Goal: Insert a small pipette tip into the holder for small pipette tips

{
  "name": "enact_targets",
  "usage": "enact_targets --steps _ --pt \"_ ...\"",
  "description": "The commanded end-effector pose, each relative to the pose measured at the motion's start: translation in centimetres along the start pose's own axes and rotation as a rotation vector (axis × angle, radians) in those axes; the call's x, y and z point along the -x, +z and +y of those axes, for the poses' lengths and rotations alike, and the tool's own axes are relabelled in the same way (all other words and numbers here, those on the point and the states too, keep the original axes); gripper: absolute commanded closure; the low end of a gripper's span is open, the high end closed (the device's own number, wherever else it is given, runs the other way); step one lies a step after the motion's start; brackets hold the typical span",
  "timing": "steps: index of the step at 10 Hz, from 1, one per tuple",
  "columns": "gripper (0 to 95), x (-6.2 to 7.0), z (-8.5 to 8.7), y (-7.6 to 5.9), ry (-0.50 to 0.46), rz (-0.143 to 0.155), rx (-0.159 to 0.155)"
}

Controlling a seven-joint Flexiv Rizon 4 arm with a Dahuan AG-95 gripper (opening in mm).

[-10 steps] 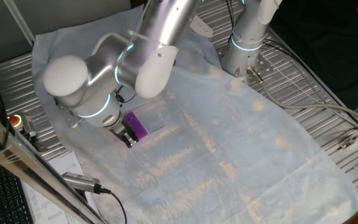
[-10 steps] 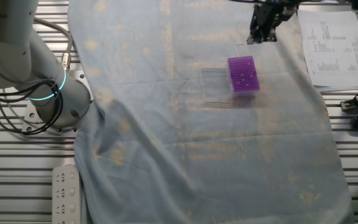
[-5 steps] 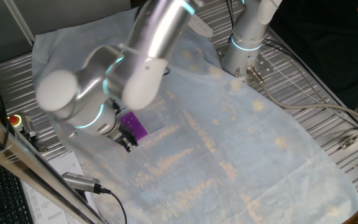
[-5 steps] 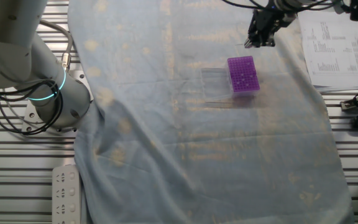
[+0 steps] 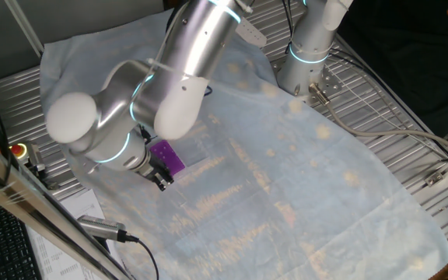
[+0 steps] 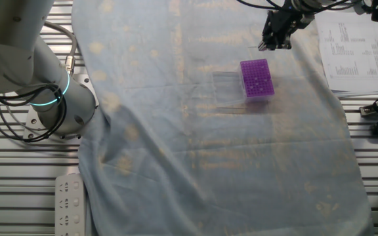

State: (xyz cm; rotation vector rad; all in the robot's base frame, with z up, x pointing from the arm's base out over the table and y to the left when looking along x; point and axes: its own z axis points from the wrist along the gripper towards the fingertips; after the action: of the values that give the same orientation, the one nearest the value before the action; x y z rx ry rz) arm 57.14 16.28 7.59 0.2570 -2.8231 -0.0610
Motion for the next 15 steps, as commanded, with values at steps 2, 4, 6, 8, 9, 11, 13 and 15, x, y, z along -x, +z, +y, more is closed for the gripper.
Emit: enact_targets --steps 2,4,6,8,9,11,13,15 --pt "95.0 0.3 0.1 0.0 -0.124 0.023 -0.020" --pt "95.0 0.3 0.1 0.0 -0.206 0.026 -0.020" --pt "95.0 0.2 0.6 0.1 -0.164 0.019 -0.012" --pt "95.0 -0.2 3.1 0.4 -0.106 0.014 -0.011" --pt "95.0 -0.3 3.5 0.5 -0.102 0.013 -0.010" --pt "95.0 -0.6 4.7 1.1 -0.081 0.002 -0.012" --pt "76.0 -0.5 4.2 1.6 -0.067 -0.022 -0.010" --pt "76.0 -0.4 4.1 2.2 -0.044 -0.043 -0.010"
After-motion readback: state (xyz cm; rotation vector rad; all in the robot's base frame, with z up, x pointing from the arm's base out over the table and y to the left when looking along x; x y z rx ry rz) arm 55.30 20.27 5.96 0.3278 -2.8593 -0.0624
